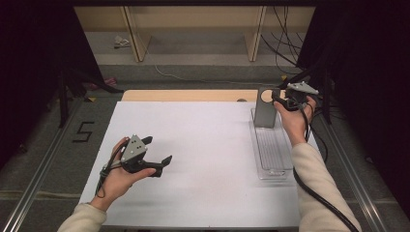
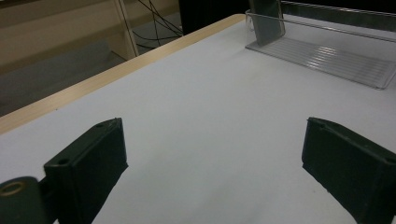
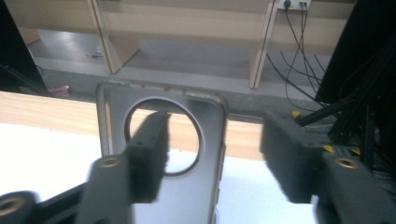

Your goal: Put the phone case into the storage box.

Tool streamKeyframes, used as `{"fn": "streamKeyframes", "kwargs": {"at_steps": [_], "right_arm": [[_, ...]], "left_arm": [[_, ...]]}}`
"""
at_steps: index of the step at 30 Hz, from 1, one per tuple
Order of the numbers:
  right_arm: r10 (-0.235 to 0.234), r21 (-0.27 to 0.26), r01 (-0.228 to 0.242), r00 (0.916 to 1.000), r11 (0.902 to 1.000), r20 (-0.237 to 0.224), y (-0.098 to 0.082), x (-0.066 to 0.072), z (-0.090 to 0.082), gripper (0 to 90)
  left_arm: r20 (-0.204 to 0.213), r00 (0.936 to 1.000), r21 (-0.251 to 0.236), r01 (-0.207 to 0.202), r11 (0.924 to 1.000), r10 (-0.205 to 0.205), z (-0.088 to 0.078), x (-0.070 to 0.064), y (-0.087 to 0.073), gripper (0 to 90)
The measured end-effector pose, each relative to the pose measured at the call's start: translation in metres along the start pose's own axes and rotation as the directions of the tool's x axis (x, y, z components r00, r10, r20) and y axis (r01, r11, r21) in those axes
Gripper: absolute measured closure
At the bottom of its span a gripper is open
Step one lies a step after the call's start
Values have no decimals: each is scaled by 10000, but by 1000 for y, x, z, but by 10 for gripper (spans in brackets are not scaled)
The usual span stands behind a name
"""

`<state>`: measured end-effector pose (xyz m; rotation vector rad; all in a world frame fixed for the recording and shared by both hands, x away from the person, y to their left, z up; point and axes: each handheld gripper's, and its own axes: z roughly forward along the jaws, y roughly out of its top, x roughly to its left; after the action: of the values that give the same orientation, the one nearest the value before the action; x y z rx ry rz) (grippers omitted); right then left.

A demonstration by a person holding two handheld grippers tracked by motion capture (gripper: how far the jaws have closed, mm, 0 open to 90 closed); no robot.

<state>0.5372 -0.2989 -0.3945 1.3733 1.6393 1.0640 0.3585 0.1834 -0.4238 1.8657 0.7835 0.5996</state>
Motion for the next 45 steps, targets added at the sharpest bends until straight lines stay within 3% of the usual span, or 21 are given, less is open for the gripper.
{"fn": "streamKeyframes", "kwargs": {"at_steps": [5,18,32,45], "right_arm": [[7,143,-6,10000,9999,-93,-2,-2,-4,315],[-124,331,146,9977,9993,-664,-4,-1,-23,227],[-317,519,378,9930,9979,-1139,-13,0,-47,199],[-214,654,325,9864,9973,-1633,-23,0,-66,198]], "left_arm": [[-8,10000,-10,34,10000,-34,0,0,0,61],[-7,10000,33,22,10000,-22,1,0,0,61],[23,10000,67,53,10000,-53,1,0,-1,61],[-9,10000,57,33,10000,-33,0,0,-1,59]]}}
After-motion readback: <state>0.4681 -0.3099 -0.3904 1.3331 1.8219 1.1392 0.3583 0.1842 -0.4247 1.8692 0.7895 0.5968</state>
